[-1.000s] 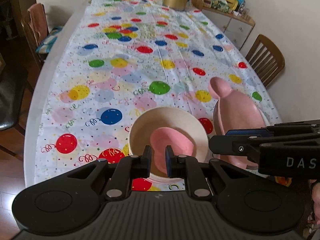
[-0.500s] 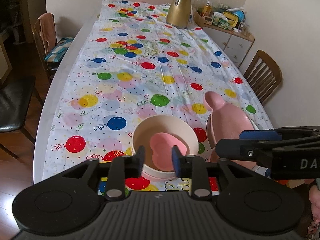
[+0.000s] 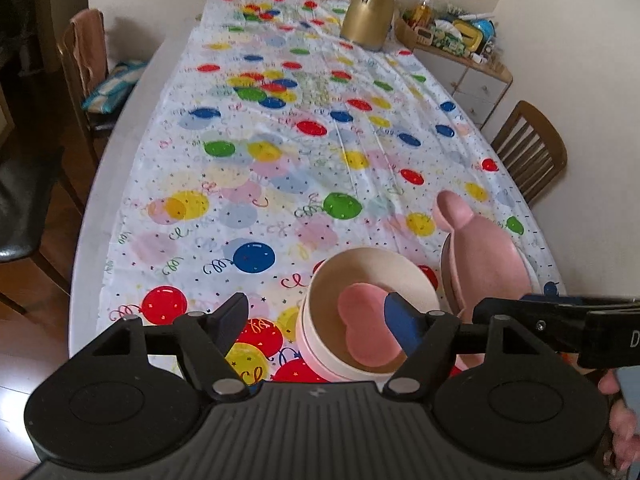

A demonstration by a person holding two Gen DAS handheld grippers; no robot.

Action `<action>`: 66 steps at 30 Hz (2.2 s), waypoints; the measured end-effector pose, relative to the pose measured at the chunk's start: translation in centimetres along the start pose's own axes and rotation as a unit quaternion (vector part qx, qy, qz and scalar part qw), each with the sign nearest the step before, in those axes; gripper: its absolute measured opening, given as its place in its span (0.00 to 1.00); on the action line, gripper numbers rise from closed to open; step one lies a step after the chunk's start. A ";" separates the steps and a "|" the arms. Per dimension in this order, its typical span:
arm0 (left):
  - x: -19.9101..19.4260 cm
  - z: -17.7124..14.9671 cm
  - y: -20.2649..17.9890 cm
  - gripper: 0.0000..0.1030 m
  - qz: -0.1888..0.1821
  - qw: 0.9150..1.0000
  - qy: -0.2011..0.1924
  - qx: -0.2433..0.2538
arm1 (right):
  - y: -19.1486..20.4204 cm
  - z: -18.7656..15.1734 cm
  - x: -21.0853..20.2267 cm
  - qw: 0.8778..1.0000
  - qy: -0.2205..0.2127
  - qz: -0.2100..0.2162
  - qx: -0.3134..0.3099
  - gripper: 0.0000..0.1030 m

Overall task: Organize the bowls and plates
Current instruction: 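Close both tools on the cream bowl rim of the bowl stack, then lift the bowl stack and carry it over the pink eared plate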

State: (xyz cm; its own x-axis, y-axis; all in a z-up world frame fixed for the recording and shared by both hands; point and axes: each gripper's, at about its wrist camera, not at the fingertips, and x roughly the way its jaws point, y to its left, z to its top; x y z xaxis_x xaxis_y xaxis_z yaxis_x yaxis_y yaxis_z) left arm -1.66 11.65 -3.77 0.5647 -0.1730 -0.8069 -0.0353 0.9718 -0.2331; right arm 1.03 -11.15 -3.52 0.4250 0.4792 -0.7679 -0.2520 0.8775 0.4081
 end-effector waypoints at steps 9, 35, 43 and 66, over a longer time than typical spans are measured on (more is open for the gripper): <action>5.0 0.3 1.6 0.72 -0.032 0.998 0.062 0.008 | -1.2 -1.1 3.4 0.992 0.009 -0.059 0.115 0.87; 10.9 -0.2 1.7 0.63 -0.071 0.988 0.137 0.012 | -1.9 -1.8 9.7 0.974 0.044 -0.101 0.196 0.47; 11.0 -0.2 1.7 0.52 -0.085 0.987 0.139 0.014 | -1.8 -1.6 10.2 0.975 0.046 -0.099 0.194 0.38; 9.6 0.4 2.1 0.45 -0.086 0.987 0.134 0.015 | -0.5 -1.9 9.4 0.981 0.042 -0.120 0.150 0.21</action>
State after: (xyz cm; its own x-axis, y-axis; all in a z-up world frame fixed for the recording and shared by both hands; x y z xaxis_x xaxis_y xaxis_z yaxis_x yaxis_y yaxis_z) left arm 3.97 12.13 -11.81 0.3219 -0.3689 -0.8720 0.0691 0.9277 -0.3669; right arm 3.52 -7.18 -11.87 0.3652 0.2658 -0.8922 0.1184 0.9373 0.3277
